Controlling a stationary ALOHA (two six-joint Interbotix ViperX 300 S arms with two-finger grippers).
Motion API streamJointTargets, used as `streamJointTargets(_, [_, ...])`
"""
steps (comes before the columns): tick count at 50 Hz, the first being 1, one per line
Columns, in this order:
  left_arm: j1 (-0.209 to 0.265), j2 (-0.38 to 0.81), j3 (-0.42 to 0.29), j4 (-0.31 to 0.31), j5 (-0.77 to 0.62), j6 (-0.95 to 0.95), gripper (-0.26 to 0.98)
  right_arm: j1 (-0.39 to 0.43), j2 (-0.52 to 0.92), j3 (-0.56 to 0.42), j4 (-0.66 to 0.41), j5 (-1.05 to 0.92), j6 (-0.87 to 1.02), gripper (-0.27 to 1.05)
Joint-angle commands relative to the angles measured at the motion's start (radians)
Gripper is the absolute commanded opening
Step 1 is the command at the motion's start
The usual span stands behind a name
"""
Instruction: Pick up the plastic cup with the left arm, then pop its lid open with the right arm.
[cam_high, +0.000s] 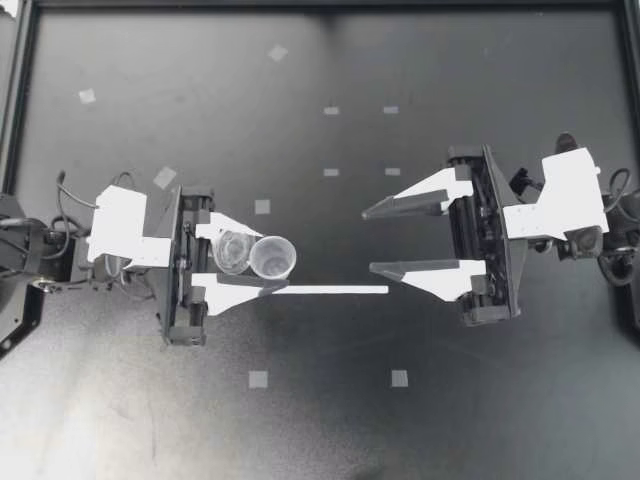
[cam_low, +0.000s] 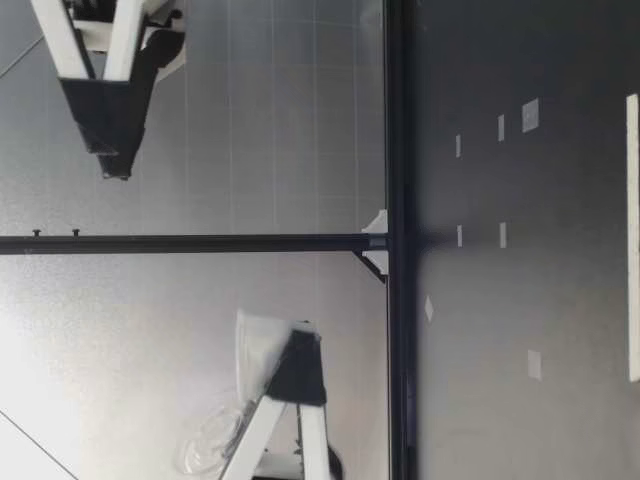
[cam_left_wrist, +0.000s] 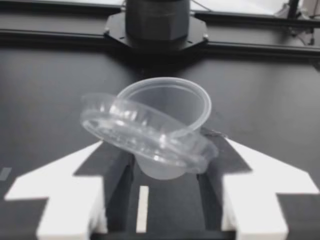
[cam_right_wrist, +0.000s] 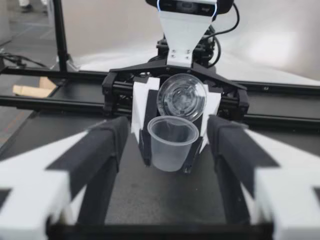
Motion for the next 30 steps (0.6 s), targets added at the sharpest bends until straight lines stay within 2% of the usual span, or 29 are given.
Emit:
streamJointTargets(1, [-0.002, -0.02, -0.011, 0.0, -0.011, 0.002, 0.13, -0.006, -0.002, -0.011, 0.003, -0.005, 0.0, 0.65])
streamJointTargets(30, [-0.002, -0.018, -0.006, 0.0, -0.005, 0.003, 0.13, -0.006, 0.018, -0.011, 0.003, -0.015, 0.038, 0.65])
